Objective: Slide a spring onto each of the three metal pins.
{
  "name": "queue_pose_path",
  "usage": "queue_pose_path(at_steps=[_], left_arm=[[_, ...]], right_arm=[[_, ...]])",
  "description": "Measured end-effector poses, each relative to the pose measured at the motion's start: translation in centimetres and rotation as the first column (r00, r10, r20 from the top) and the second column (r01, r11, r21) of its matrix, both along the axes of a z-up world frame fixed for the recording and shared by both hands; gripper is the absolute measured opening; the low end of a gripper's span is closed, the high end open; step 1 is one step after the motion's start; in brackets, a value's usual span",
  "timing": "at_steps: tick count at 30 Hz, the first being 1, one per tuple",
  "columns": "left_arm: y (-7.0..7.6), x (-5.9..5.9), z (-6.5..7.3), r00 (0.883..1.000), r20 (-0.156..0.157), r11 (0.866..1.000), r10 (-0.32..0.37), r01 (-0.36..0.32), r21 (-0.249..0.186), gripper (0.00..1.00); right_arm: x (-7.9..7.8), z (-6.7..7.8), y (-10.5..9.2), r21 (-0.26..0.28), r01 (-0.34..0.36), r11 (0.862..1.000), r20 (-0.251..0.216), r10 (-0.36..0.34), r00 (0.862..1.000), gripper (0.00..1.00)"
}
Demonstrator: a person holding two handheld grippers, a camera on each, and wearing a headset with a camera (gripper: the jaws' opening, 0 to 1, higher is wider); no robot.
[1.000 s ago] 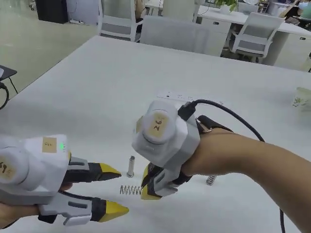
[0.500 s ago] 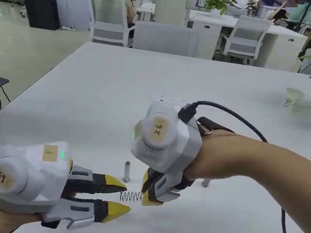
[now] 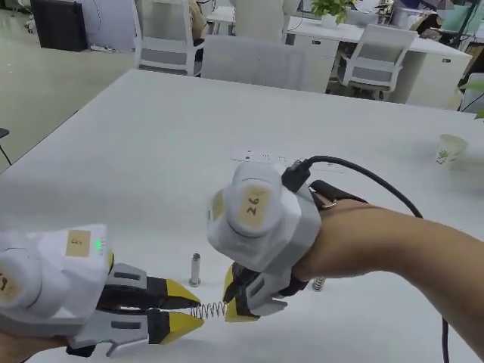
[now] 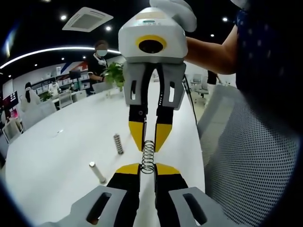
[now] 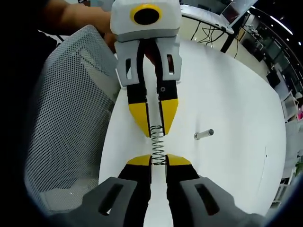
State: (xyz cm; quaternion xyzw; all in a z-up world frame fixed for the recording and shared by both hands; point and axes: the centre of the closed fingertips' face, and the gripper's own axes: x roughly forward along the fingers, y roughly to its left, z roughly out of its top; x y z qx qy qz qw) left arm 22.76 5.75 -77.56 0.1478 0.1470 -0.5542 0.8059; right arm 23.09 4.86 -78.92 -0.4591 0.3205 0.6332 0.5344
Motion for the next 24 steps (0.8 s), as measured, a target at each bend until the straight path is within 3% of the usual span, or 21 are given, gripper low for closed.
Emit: queue_pose_path(at_steps=[14, 24], left_arm=[[-0.2, 0.0, 0.4, 1.000, -0.007, 1.000, -0.003, 0.002, -0.020, 0.03], [-0.5, -0.3, 1.0, 1.000, -0.007, 1.000, -0.010, 0.010, -0.029, 0.03]], right_arm=[[0.1, 0.4, -0.3, 0.023, -0.003, 1.000, -0.002, 0.003, 1.000, 0.09], [0.1, -0.7, -0.8, 0.020, 0.023, 1.000, -0.035, -0.022, 0.999, 0.14]])
